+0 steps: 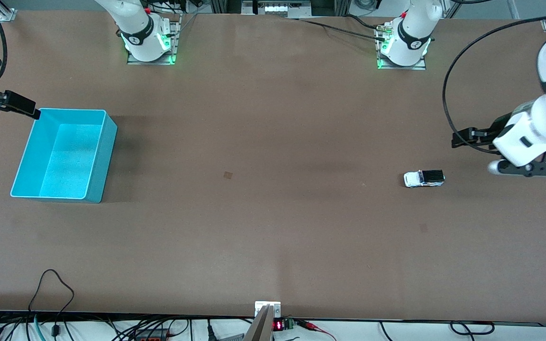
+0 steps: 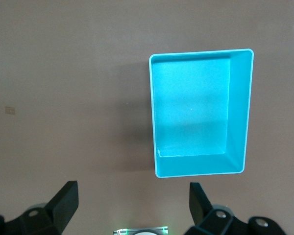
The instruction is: Wind and store white jeep toy
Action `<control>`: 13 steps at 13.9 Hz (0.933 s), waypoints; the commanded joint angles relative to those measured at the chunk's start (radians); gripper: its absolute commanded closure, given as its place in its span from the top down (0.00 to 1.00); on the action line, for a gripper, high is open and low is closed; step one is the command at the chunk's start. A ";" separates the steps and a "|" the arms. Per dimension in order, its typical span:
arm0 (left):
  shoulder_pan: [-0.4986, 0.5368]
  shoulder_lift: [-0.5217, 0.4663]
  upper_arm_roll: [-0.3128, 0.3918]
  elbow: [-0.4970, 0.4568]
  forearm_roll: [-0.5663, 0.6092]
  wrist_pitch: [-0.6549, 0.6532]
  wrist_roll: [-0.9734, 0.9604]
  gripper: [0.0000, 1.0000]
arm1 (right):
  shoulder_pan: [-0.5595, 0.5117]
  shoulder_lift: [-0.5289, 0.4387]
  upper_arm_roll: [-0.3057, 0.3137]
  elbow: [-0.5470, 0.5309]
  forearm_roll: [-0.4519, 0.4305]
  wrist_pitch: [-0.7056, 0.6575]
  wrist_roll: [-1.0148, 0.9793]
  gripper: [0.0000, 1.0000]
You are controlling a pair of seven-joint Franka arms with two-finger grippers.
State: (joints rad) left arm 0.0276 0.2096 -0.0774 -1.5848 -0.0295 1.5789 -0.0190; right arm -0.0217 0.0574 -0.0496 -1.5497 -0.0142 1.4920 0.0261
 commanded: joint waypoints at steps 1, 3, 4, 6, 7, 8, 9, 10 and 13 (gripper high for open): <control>0.002 -0.019 -0.004 -0.079 -0.020 0.041 0.025 1.00 | 0.006 -0.002 -0.006 0.005 0.002 -0.009 -0.008 1.00; 0.005 -0.019 -0.013 -0.134 -0.020 0.062 0.161 1.00 | 0.006 -0.001 -0.006 0.005 0.003 -0.009 -0.008 1.00; 0.008 -0.019 -0.013 -0.173 -0.020 0.088 0.224 1.00 | 0.006 -0.001 -0.006 0.005 0.003 -0.009 -0.008 1.00; 0.014 -0.021 -0.013 -0.245 -0.017 0.119 0.310 1.00 | 0.006 0.001 -0.006 0.005 0.003 -0.010 -0.008 1.00; 0.014 -0.021 -0.013 -0.273 -0.007 0.133 0.359 1.00 | 0.006 0.002 -0.006 0.006 0.003 -0.010 -0.008 1.00; 0.014 -0.021 -0.013 -0.306 -0.003 0.171 0.429 1.00 | 0.005 0.004 -0.006 0.006 0.003 -0.010 -0.008 1.00; 0.012 -0.021 -0.013 -0.334 -0.001 0.209 0.498 1.00 | 0.006 0.004 -0.006 0.006 0.003 -0.010 -0.008 1.00; 0.012 -0.019 -0.015 -0.365 0.038 0.257 0.564 1.00 | 0.006 0.004 -0.006 0.006 0.003 -0.010 -0.008 1.00; 0.014 -0.004 -0.036 -0.408 0.108 0.349 0.747 1.00 | 0.006 0.004 -0.006 0.006 0.003 -0.010 -0.008 1.00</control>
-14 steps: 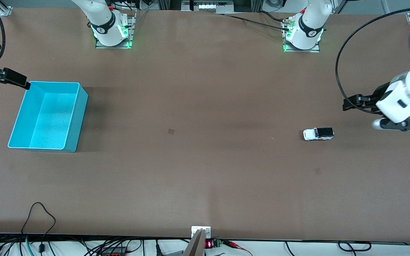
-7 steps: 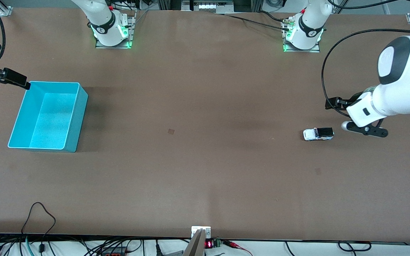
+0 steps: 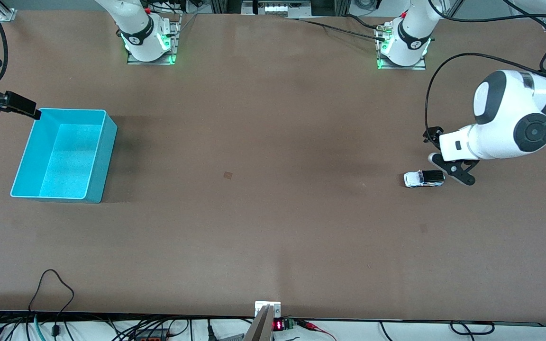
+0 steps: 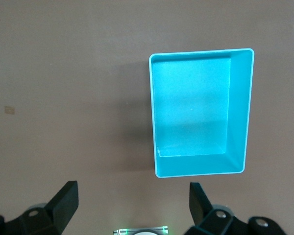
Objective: Wind and store white jeep toy
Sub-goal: 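Move the left gripper over the white toy jeep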
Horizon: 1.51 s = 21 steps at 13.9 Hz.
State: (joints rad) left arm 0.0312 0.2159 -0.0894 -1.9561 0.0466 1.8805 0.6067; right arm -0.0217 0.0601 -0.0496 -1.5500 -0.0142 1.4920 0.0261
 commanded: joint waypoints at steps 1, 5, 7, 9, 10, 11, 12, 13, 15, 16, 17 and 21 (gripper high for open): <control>0.010 0.000 -0.026 -0.040 0.032 0.069 0.195 1.00 | 0.006 0.001 -0.006 0.007 0.003 -0.010 -0.008 1.00; 0.013 0.068 -0.026 -0.040 0.056 0.201 0.517 1.00 | 0.005 0.001 -0.006 0.007 0.003 -0.010 -0.008 1.00; 0.027 0.086 -0.026 -0.058 0.056 0.230 0.606 1.00 | 0.005 0.001 -0.006 0.007 0.003 -0.007 -0.008 1.00; 0.055 0.111 -0.026 -0.061 0.056 0.267 0.680 1.00 | 0.006 0.001 -0.006 0.007 0.003 -0.007 -0.008 1.00; 0.070 0.128 -0.026 -0.063 0.056 0.296 0.712 1.00 | 0.006 0.001 -0.006 0.007 0.003 -0.009 -0.008 1.00; 0.079 0.140 -0.026 -0.064 0.056 0.308 0.741 1.00 | 0.006 0.001 -0.006 0.007 0.003 -0.007 -0.008 1.00; 0.081 0.149 -0.026 -0.066 0.056 0.312 0.751 1.00 | 0.006 0.001 -0.006 0.007 0.003 -0.007 -0.008 1.00; 0.084 0.154 -0.026 -0.067 0.058 0.328 0.759 1.00 | 0.005 0.001 -0.006 0.007 0.003 -0.007 -0.008 1.00; 0.084 0.164 -0.026 -0.076 0.058 0.380 0.801 1.00 | 0.005 0.001 -0.006 0.007 0.003 -0.009 -0.008 1.00; 0.084 0.171 -0.026 -0.081 0.056 0.405 0.824 1.00 | 0.005 0.001 -0.006 0.007 0.003 -0.009 -0.008 1.00; 0.085 0.171 -0.026 -0.087 0.058 0.419 0.846 1.00 | 0.006 0.001 -0.006 0.007 0.003 -0.009 -0.008 1.00; 0.099 0.169 -0.026 -0.127 0.056 0.425 0.900 1.00 | 0.006 0.003 -0.006 0.007 0.003 -0.007 -0.006 1.00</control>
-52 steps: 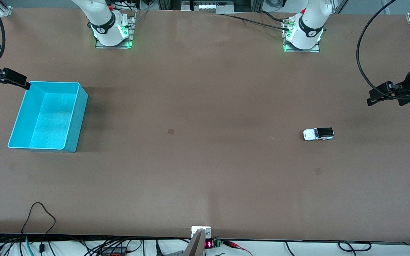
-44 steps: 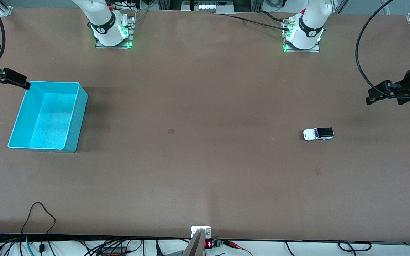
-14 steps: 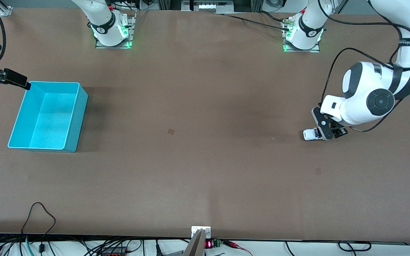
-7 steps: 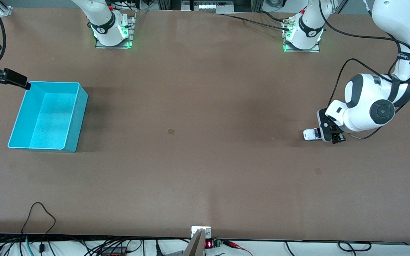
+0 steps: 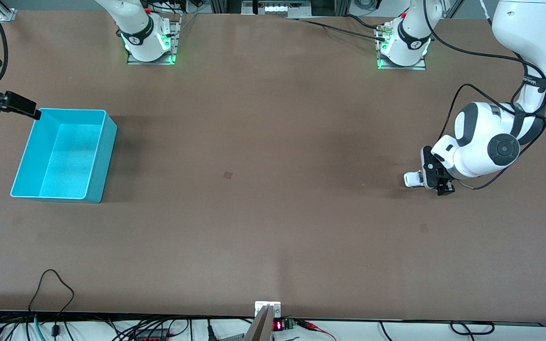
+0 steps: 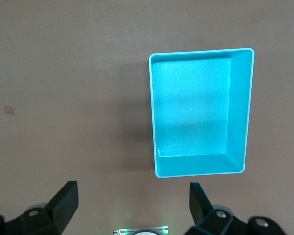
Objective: Wind and store white jeep toy
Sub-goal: 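Move the left gripper over the white toy jeep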
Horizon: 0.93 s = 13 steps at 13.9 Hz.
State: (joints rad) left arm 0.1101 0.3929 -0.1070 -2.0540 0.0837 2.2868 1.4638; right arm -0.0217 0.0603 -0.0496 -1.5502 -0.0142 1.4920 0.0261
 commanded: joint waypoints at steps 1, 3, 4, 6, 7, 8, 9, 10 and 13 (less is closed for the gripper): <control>0.023 -0.006 -0.008 -0.034 0.021 0.020 0.058 1.00 | 0.006 0.003 -0.006 0.007 0.003 -0.009 0.001 1.00; 0.026 -0.006 -0.008 -0.035 0.021 0.048 0.072 1.00 | 0.006 0.003 -0.006 0.007 0.003 -0.009 0.002 1.00; 0.026 -0.006 -0.008 -0.035 0.021 0.060 0.075 1.00 | 0.006 0.001 -0.006 0.007 0.003 -0.009 0.000 1.00; 0.026 -0.005 -0.007 -0.037 0.021 0.086 0.081 1.00 | 0.011 0.001 -0.004 0.007 0.003 -0.009 0.002 1.00; 0.026 -0.003 -0.008 -0.044 0.021 0.109 0.085 1.00 | 0.014 0.001 -0.004 0.009 0.003 -0.009 0.002 1.00; 0.029 0.000 -0.007 -0.052 0.025 0.129 0.090 1.00 | 0.016 0.003 -0.004 0.007 0.003 -0.009 0.002 1.00; 0.033 0.001 -0.008 -0.055 0.027 0.143 0.092 1.00 | 0.016 0.003 -0.004 0.007 0.003 -0.009 0.002 1.00; 0.033 0.001 -0.008 -0.060 0.025 0.143 0.092 1.00 | 0.014 0.001 -0.004 0.007 0.003 -0.009 -0.002 1.00; 0.034 0.007 -0.008 -0.075 0.025 0.148 0.089 1.00 | 0.016 0.001 -0.004 0.007 0.003 -0.010 -0.006 1.00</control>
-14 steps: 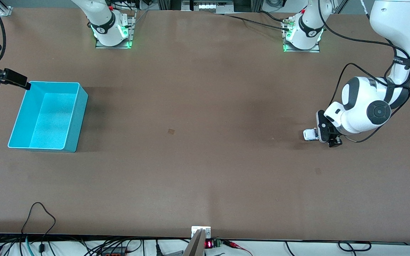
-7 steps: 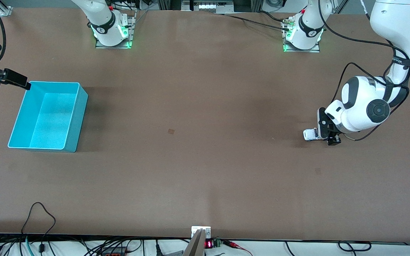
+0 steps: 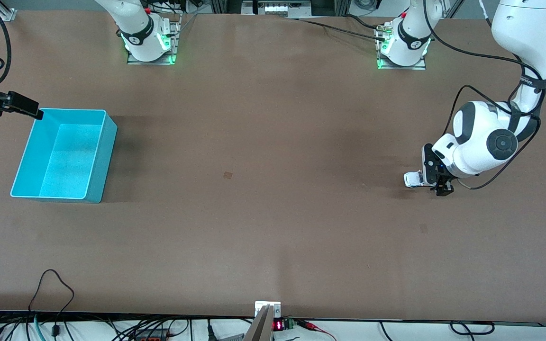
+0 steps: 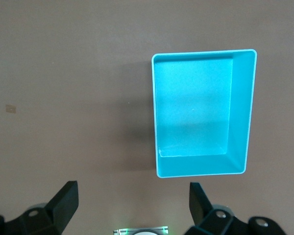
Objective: Wind and store white jeep toy
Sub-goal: 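Move the left gripper over the white toy jeep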
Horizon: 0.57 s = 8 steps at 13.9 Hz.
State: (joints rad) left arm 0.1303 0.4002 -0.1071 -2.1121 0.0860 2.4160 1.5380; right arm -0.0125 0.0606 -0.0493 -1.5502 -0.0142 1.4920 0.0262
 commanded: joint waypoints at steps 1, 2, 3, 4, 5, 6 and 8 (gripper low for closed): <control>0.015 0.000 -0.008 -0.020 0.023 0.018 0.014 1.00 | 0.006 0.001 -0.004 0.007 0.003 -0.010 -0.008 1.00; 0.026 0.000 -0.008 -0.026 0.023 0.020 0.013 1.00 | 0.006 0.001 -0.004 0.007 0.003 -0.010 -0.008 1.00; 0.026 0.000 -0.008 -0.031 0.023 0.020 0.011 1.00 | 0.006 0.001 -0.004 0.007 0.003 -0.010 -0.008 1.00; 0.026 0.000 -0.008 -0.031 0.023 0.021 0.013 1.00 | 0.006 0.001 -0.004 0.007 0.003 -0.012 -0.008 1.00; 0.026 0.002 -0.008 -0.032 0.023 0.023 0.013 1.00 | 0.006 0.002 -0.004 0.007 0.003 -0.010 -0.008 1.00; 0.026 0.002 -0.008 -0.031 0.023 0.031 0.014 1.00 | 0.006 0.001 -0.004 0.007 0.003 -0.010 -0.008 1.00; 0.026 0.012 -0.008 -0.031 0.023 0.047 0.016 1.00 | 0.006 0.001 -0.004 0.007 0.003 -0.012 -0.008 1.00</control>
State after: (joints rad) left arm 0.1456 0.4066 -0.1069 -2.1370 0.0862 2.4376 1.5388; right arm -0.0116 0.0606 -0.0493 -1.5502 -0.0142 1.4920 0.0261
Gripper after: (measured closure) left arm 0.000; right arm 0.000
